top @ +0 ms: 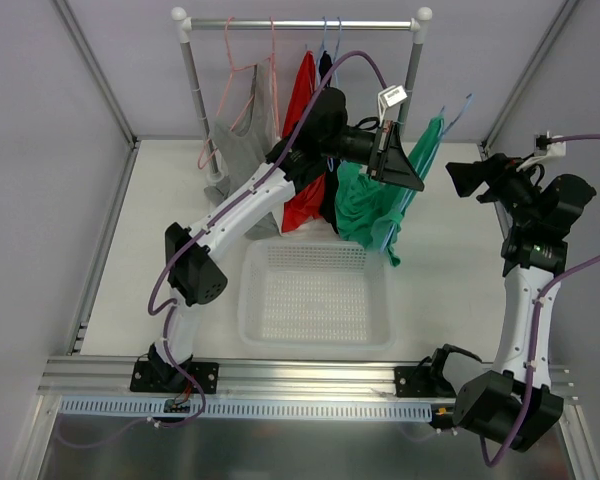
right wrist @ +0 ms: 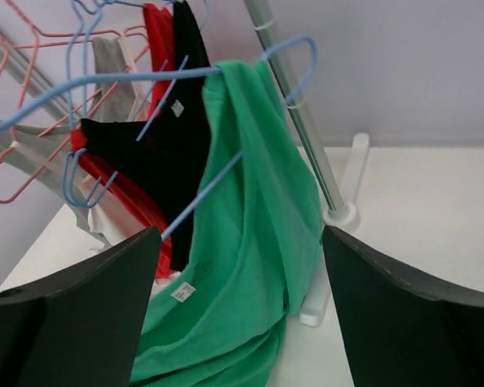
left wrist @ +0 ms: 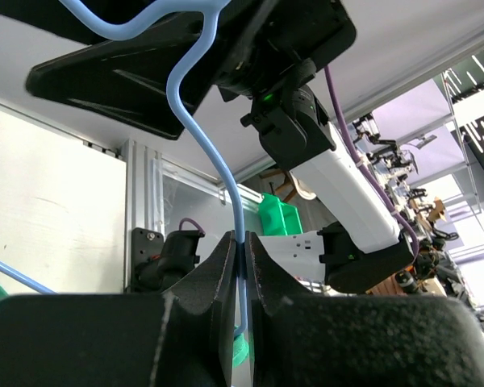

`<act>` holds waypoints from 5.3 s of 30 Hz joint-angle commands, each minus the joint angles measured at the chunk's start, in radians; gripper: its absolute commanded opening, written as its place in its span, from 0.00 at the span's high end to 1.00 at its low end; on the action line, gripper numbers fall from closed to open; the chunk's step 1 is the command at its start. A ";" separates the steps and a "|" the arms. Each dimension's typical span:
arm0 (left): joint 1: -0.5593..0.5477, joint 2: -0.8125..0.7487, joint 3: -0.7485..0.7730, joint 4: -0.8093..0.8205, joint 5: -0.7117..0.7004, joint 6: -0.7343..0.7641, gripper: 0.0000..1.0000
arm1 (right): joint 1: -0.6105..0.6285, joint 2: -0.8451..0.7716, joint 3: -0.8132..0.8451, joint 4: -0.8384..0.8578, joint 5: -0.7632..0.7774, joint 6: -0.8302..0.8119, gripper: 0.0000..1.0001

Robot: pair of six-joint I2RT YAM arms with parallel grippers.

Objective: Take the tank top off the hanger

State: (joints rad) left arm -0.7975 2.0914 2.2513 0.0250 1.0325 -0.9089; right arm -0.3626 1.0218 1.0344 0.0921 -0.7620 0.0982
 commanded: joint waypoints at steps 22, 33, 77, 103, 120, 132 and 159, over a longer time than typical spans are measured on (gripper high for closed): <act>-0.032 0.071 0.091 0.299 0.061 -0.239 1.00 | 0.116 0.145 0.065 0.271 0.204 -0.150 0.51; -0.017 0.101 0.091 0.306 0.057 -0.243 1.00 | 0.157 0.113 0.027 0.319 0.178 -0.155 0.46; -0.006 0.073 0.076 0.357 0.064 -0.268 1.00 | 0.156 0.181 0.069 0.195 0.208 -0.269 0.57; -0.005 0.078 0.079 0.403 0.078 -0.308 1.00 | 0.205 0.327 0.242 0.143 0.277 -0.291 0.98; -0.023 0.165 0.232 0.394 0.124 -0.329 1.00 | 0.091 0.425 0.483 -0.014 0.454 -0.213 1.00; -0.040 0.142 0.249 0.394 0.153 -0.320 1.00 | 0.076 0.524 0.703 -0.163 0.458 -0.183 1.00; -0.057 0.051 0.253 0.428 -0.841 0.438 1.00 | -0.289 0.143 0.306 -0.347 0.658 0.183 1.00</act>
State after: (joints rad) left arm -0.8486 2.1609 2.4104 0.4049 0.3748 -0.6292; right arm -0.6434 1.2125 1.3071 -0.2504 -0.1699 0.2687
